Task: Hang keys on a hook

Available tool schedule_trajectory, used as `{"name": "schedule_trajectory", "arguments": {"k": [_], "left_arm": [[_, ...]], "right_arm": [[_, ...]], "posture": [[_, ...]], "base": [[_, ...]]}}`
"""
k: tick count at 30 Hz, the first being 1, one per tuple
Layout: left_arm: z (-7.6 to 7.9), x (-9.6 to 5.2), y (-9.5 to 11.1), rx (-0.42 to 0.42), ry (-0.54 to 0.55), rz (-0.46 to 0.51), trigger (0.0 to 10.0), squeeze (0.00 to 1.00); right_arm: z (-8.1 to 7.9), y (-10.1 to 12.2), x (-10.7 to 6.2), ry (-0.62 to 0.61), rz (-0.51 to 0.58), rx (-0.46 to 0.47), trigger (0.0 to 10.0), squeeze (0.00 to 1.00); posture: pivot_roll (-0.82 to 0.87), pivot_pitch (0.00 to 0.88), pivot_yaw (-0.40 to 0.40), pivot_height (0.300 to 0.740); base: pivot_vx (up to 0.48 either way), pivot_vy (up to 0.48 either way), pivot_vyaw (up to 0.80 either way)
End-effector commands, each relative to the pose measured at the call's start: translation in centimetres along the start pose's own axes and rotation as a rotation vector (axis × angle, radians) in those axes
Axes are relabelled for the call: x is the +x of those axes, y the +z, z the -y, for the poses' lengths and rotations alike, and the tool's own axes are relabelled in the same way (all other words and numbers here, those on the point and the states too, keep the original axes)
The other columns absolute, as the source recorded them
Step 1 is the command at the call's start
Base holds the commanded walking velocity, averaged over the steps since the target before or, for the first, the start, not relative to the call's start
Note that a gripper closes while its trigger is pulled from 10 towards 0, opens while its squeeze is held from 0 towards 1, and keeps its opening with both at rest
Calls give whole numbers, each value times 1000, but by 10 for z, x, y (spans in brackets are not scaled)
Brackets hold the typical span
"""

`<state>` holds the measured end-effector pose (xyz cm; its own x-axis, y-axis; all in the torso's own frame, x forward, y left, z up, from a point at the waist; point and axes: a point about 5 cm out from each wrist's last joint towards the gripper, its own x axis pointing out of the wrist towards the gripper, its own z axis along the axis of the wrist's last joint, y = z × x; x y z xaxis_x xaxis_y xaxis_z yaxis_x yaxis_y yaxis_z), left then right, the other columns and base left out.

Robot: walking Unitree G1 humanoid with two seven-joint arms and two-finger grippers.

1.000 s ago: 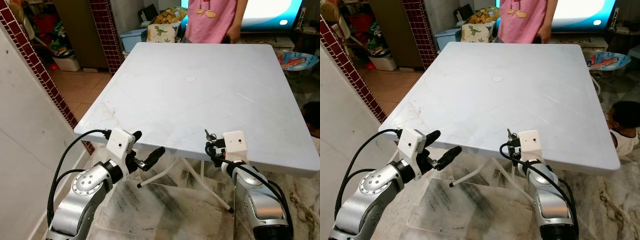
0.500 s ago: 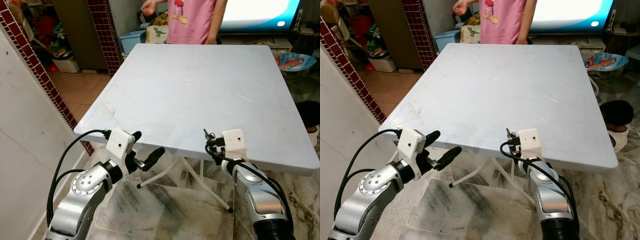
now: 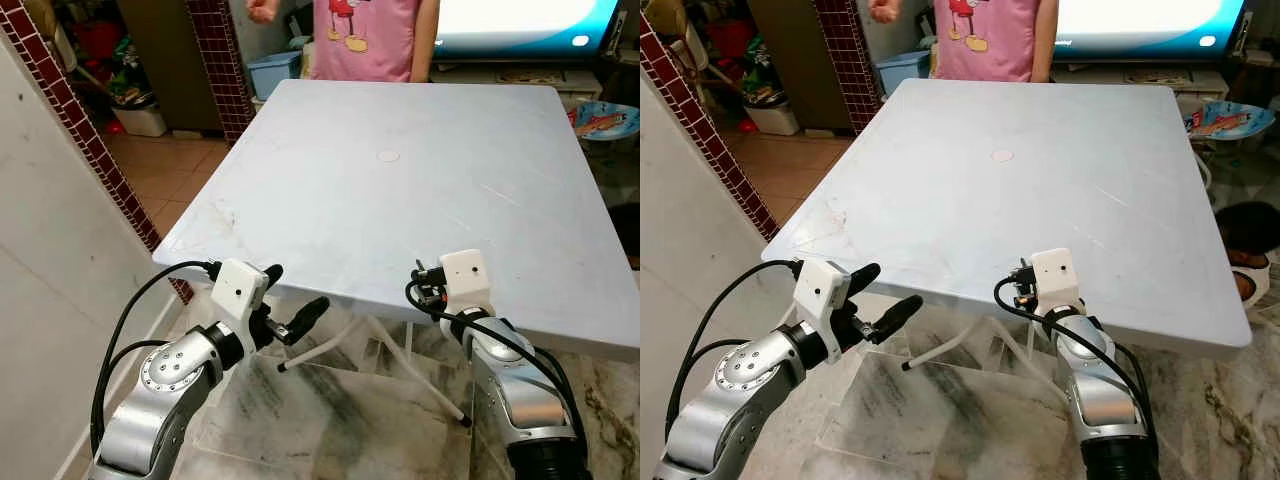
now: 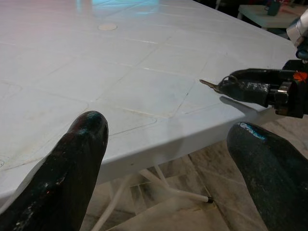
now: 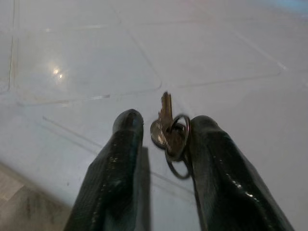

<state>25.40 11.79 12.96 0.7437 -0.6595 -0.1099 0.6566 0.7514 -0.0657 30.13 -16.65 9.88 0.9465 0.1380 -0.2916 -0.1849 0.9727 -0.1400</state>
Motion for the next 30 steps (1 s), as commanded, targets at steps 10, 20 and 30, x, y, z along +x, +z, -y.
{"name": "schedule_trajectory", "arguments": {"k": [10,20,30], "left_arm": [[-3,-2,4,14,11,7,10000,0],[-3,0,5,17,10,12,10000,0],[-3,0,4,17,14,11,10000,0]], "right_arm": [[7,9,3,-54,7,-12,0,0],[12,34,5,-104,120,-85,0,0],[12,44,9,-105,161,-108,0,0]], "posture": [[66,25,109,740],[61,18,113,740],[62,20,112,740]], "base": [[0,0,0],[0,0,0],[0,0,0]]}}
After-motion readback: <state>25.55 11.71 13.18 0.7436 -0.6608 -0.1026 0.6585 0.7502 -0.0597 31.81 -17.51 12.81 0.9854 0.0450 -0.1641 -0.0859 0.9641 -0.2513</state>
